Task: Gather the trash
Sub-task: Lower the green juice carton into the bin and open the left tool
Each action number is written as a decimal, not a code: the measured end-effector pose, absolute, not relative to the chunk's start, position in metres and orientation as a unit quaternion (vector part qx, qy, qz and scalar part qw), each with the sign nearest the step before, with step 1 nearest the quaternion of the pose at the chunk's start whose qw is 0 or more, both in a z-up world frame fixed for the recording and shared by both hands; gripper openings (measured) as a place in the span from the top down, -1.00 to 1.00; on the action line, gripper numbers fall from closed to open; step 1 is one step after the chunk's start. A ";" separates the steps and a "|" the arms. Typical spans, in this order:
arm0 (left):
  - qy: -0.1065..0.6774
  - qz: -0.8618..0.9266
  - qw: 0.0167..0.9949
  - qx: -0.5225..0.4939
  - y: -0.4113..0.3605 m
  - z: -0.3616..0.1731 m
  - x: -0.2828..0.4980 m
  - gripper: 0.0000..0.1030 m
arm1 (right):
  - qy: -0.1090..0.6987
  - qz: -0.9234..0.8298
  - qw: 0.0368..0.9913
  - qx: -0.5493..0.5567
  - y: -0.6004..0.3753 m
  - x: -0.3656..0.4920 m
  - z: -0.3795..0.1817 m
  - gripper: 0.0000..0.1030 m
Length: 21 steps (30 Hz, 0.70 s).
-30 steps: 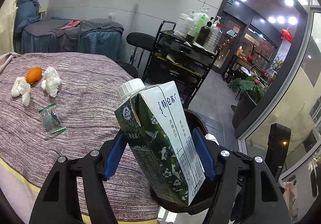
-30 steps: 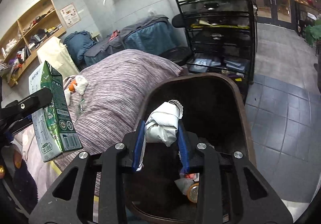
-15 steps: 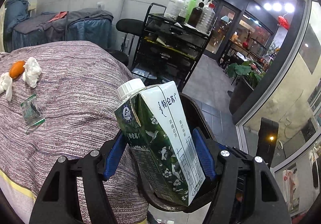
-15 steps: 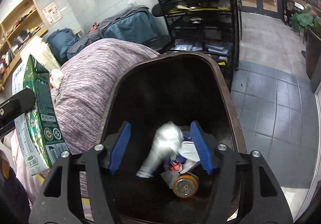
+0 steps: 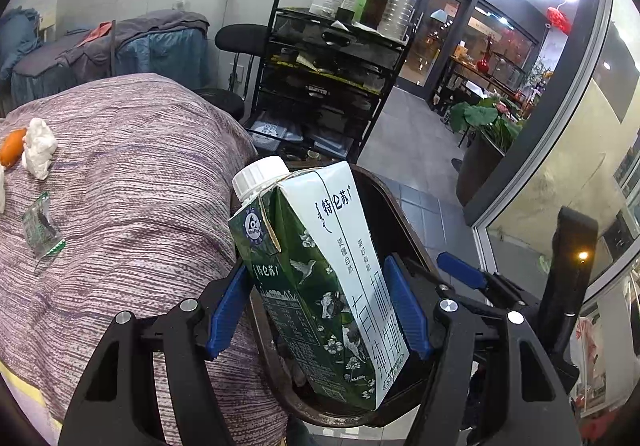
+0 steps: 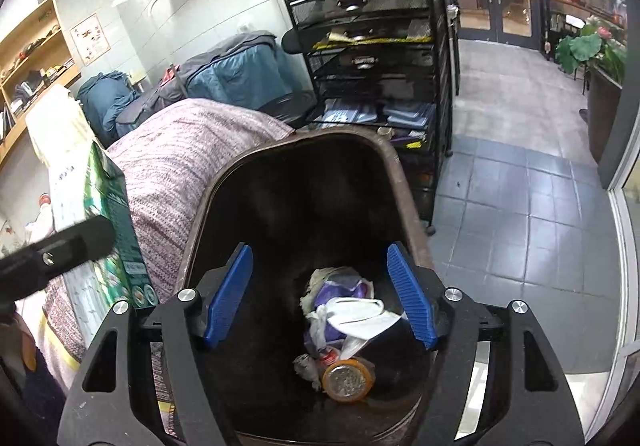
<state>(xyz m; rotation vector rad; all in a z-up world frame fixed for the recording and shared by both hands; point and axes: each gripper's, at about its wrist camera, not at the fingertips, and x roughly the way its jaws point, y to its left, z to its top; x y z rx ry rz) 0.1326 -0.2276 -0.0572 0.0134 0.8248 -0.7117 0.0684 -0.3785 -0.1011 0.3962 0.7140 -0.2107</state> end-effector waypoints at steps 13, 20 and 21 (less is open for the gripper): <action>0.438 -0.369 0.818 0.054 -0.275 -0.086 0.137 -0.27 | 0.326 -0.167 0.914 0.176 -0.402 0.053 -0.092 -0.56; 0.454 -0.363 0.810 0.073 -0.283 -0.101 0.138 -0.28 | 0.321 -0.197 0.911 0.166 -0.412 0.047 -0.091 -0.58; 0.456 -0.361 0.810 0.074 -0.282 -0.102 0.139 -0.29 | 0.322 -0.204 0.910 0.163 -0.413 0.046 -0.091 -0.60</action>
